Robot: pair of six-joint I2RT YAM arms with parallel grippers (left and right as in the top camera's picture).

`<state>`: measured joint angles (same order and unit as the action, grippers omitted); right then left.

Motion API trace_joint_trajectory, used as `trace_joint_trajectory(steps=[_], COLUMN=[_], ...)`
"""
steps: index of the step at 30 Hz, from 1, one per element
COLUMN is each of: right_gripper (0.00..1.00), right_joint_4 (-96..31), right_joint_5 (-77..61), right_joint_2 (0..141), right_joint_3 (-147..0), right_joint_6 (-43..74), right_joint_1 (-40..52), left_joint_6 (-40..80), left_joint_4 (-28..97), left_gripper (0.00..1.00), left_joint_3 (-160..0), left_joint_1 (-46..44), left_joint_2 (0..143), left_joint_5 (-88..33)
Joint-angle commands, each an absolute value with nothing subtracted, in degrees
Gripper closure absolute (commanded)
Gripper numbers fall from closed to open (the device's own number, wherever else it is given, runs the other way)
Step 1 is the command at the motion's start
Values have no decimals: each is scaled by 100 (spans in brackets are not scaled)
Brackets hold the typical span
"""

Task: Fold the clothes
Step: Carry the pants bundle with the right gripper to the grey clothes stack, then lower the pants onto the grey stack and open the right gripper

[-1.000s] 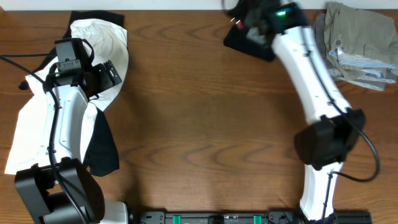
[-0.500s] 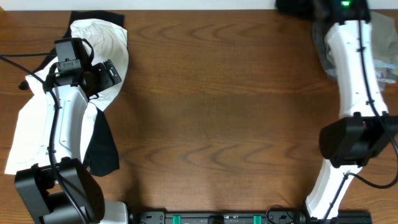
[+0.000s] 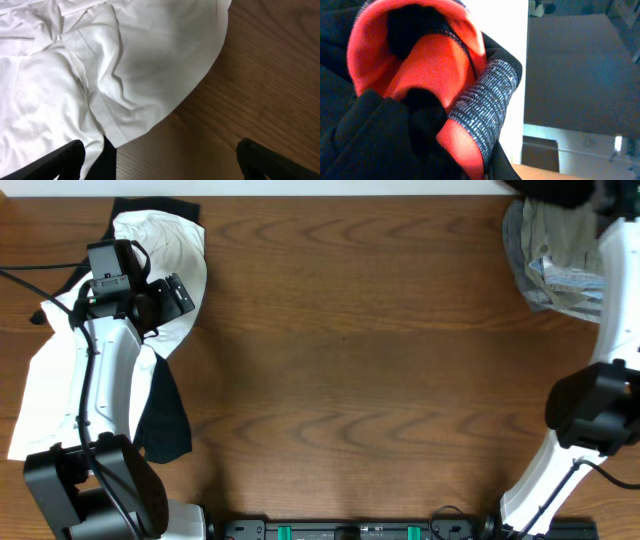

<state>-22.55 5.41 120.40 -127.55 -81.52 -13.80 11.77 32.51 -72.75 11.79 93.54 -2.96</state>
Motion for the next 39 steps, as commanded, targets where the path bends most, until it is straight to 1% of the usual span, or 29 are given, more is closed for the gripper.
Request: trace_joint_trajectory(steps=[1, 11, 23, 31, 34, 39], right_gripper=[99, 99, 99, 99, 99, 99], right_joint_4=[-2209, -2097, -1297, -427, -539, -1225], right_joint_5=[-165, -1483, -1485, -1485, -1487, -1479], right_joint_2=[11915, 12009, 12685, 13047, 13096, 13128], right_joint_3=[-12857, -12851, -12851, -12851, -12851, -12851], right_joint_6=[-8160, -7933, -7931, -7843, -7564, -7570], right_joint_1=[-1699, -2311, -2672, -2709, -2720, -2720], left_joint_6=[1135, 1170, 1173, 1175, 1175, 1175], left_joint_4=[3186, 3116, 2794, 2467, 2427, 2427], left_gripper=[2, 2, 2, 2, 2, 2], left_joint_3=[-7223, -7223, -7223, -7223, -7223, -7223], left_joint_1=[1192, 1192, 1127, 952, 906, 902], left_joint_2=[9432, 9432, 9432, 9432, 9432, 9432], left_joint_5=[-235, -237, -257, -257, -257, -255])
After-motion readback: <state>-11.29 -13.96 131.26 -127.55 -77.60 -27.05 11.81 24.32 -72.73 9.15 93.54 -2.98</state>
